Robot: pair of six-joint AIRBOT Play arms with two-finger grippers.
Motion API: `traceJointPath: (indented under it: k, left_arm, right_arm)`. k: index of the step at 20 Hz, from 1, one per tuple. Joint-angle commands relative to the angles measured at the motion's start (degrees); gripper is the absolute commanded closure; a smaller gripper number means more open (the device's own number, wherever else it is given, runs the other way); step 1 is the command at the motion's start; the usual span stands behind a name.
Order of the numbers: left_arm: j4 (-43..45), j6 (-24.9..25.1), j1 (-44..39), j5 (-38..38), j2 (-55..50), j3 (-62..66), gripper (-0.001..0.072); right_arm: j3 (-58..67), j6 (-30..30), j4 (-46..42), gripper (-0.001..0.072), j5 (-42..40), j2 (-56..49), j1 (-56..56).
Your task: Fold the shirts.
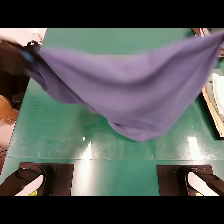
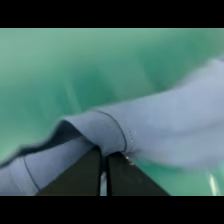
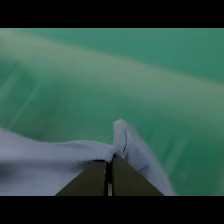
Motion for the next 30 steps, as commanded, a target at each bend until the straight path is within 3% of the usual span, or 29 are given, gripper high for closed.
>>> traceJointPath:
  k: [1, 7, 8, 9, 10, 12, 16, 20, 30]
  left_arm:
    - [-2.5, 0.0, 0.0, -1.7, -0.3, -23.1, 0.0682]
    - [-6.0, 2.0, 0.0, 11.0, -0.3, -54.4, 0.068]
    - [-6.9, 2.0, 0.0, 11.3, -0.3, -56.1, 0.064]
    - [-7.8, 1.9, 0.0, 11.2, -0.3, -56.8, 0.0332]
    - [-8.6, 1.9, 0.0, 11.1, -0.3, -56.5, 0.0128]
    - [-9.9, 1.9, 0.0, 10.6, -0.2, -54.2, 0.0215]
    - [-8.9, 2.0, 0.0, 7.7, -0.2, -38.8, 0.0215]
    - [-1.3, -0.6, 0.0, 17.1, -0.7, -29.6, 0.0216]
    - [-6.9, -0.5, 0.0, 19.1, -25.5, -29.6, 0.0216]
  right_arm:
    - [-15.7, 0.5, 0.0, 0.0698, 0.7, -2.1, 7.5]
    - [-38.2, 0.5, 0.1, 0.0698, -8.7, -1.9, 13.5]
    - [-39.5, 0.5, 0.2, 0.0698, -8.8, -1.9, 13.4]
    - [-40.3, 0.5, 0.1, 0.0698, -8.8, -1.9, 13.4]
    - [-40.7, 0.5, 0.2, 0.0698, -8.9, -1.9, 13.4]
    - [-40.7, 0.5, 0.2, 0.0698, -9.2, -1.8, 13.4]
    - [-40.7, 0.5, 0.2, 0.0698, -9.5, -1.8, 13.4]
    - [-40.7, 0.5, 0.2, 0.0698, -9.6, -1.8, 13.4]
    - [-40.7, 0.5, 0.2, 0.0698, -9.9, -1.8, 13.5]
